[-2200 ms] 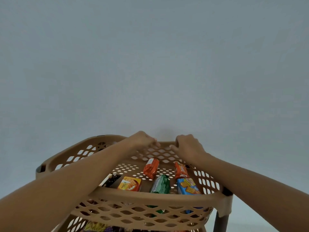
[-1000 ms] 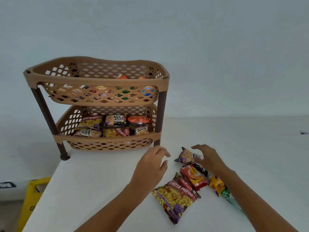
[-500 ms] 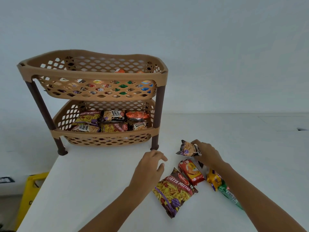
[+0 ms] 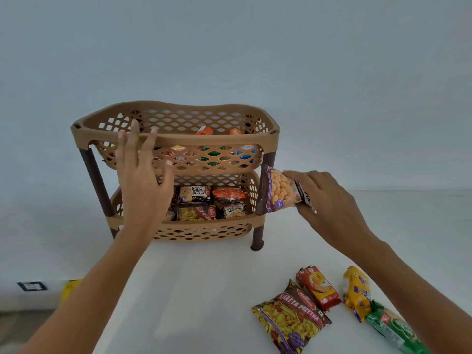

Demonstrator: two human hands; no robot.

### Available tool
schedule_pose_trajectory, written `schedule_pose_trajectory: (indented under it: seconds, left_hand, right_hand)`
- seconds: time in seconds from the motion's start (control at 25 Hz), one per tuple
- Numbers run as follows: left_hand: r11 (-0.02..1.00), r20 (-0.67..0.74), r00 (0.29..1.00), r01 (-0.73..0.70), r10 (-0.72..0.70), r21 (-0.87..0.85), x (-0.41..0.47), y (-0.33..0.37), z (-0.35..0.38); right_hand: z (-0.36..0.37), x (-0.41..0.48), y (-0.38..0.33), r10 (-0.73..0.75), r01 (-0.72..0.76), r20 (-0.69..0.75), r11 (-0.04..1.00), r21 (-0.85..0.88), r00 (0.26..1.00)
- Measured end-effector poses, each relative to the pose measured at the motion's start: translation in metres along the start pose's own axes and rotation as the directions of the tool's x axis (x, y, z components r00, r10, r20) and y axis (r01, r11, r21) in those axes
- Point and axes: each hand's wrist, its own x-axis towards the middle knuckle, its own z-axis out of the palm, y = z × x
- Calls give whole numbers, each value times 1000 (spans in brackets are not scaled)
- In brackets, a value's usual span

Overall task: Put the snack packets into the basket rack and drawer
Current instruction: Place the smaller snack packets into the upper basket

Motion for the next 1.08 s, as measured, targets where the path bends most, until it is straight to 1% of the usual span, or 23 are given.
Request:
schedule_pose_trajectory:
  seconds: [0.08, 0.2, 0.28, 0.4, 0.48, 0.56, 0.64, 0.76, 0.84, 0.88, 0.92, 1.0, 1.08]
  left_hand:
    - [998, -17, 1000, 4, -3, 55, 14, -21, -11]
    - [996, -7, 1000, 13, -13, 83, 28, -44, -20]
    - [995, 17, 1000, -14, 12, 97, 33, -56, -25]
    - [989, 25, 998, -62, 60, 133, 36, -66, -29]
    - [989, 8, 998, -66, 66, 129, 39, -70, -30]
    - [991, -17, 998, -60, 62, 117, 41, -73, -29]
    - [994, -28, 998, -57, 60, 96, 42, -75, -29]
    - [994, -39, 997, -57, 61, 91, 40, -75, -27]
    - [993, -53, 996, -61, 66, 102, 38, -76, -25]
    - [993, -58, 996, -62, 68, 103, 37, -77, -24]
    - [993, -61, 996, -66, 72, 102, 37, -79, -23]
    - [992, -61, 995, -71, 77, 101, 37, -81, -21]
    - [992, -63, 995, -76, 83, 104, 38, -84, -20]
  right_hand:
    - [-18, 21, -18, -81, 83, -76, 996, 15, 994]
    - [-37, 57, -45, -171, 179, -155, 983, 42, 973]
    - [-40, 85, -61, -226, 240, -186, 969, 56, 956]
    - [-38, 131, -85, -271, 303, -225, 946, 120, 936]
    - [-32, 168, -100, -284, 321, -213, 934, 159, 935]
    - [-20, 212, -118, -298, 324, -160, 931, 171, 941]
    - [-1, 255, -135, -310, 318, -71, 933, 170, 948]
    - [34, 308, -155, -302, 276, 122, 941, 195, 945]
    - [59, 334, -164, -271, 227, 279, 957, 181, 921]
    - [72, 344, -169, -253, 215, 346, 966, 146, 903]
    - [84, 353, -172, -238, 215, 390, 971, 102, 889]
    - [105, 369, -177, -223, 229, 428, 973, 39, 876]
    - [125, 378, -181, -225, 229, 450, 972, 48, 864]
